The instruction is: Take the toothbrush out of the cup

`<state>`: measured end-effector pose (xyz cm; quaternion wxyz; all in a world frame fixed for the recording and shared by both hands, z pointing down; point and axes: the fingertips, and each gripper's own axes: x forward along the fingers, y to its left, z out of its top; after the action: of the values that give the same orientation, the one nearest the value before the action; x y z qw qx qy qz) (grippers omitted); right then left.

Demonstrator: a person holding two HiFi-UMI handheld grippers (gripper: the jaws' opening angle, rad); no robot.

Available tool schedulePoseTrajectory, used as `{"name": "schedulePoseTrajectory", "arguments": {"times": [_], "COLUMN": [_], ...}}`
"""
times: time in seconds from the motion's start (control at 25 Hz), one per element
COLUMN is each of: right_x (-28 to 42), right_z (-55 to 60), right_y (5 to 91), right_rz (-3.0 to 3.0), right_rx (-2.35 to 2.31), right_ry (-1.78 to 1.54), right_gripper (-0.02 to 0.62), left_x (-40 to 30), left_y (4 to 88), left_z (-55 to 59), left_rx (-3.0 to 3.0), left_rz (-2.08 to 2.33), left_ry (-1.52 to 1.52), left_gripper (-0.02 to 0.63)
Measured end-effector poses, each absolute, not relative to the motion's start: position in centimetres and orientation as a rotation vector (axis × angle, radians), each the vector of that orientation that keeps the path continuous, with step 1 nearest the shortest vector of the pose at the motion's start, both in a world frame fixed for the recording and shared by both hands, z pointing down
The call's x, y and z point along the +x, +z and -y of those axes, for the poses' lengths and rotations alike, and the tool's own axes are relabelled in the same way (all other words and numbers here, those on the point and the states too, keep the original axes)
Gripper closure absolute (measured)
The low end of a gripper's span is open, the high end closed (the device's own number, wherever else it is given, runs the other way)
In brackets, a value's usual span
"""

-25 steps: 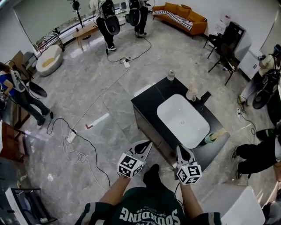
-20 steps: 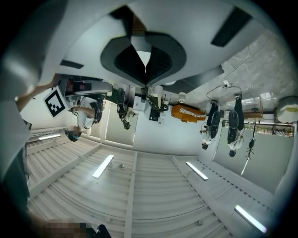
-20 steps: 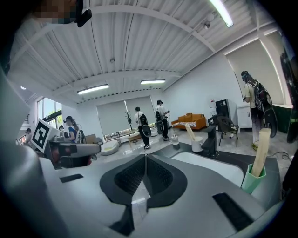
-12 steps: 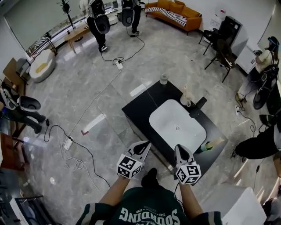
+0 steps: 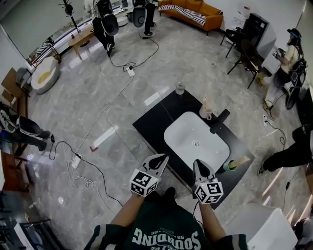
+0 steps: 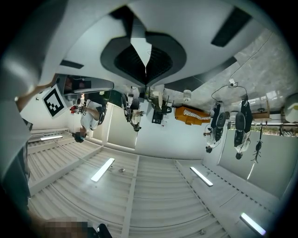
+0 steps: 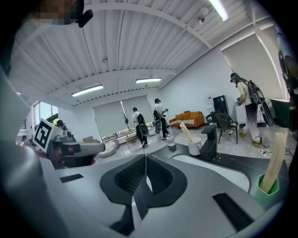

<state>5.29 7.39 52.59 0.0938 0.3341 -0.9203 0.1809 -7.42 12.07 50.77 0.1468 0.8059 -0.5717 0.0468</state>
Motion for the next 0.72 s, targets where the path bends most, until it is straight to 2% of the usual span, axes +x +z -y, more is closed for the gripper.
{"name": "schedulePoseTrajectory", "arguments": {"times": [0.72], "right_x": [2.2], "right_z": [1.0], "right_y": [52.4], "right_rz": [2.625], "right_rx": [1.238], "right_ry": [0.546], "right_gripper": [0.554], "left_x": [-10.2], "left_y": [51.3], "left_z": [-0.6], "left_rx": [2.482], "left_rz": [1.374], "left_ry": [0.138], "left_gripper": [0.595]}}
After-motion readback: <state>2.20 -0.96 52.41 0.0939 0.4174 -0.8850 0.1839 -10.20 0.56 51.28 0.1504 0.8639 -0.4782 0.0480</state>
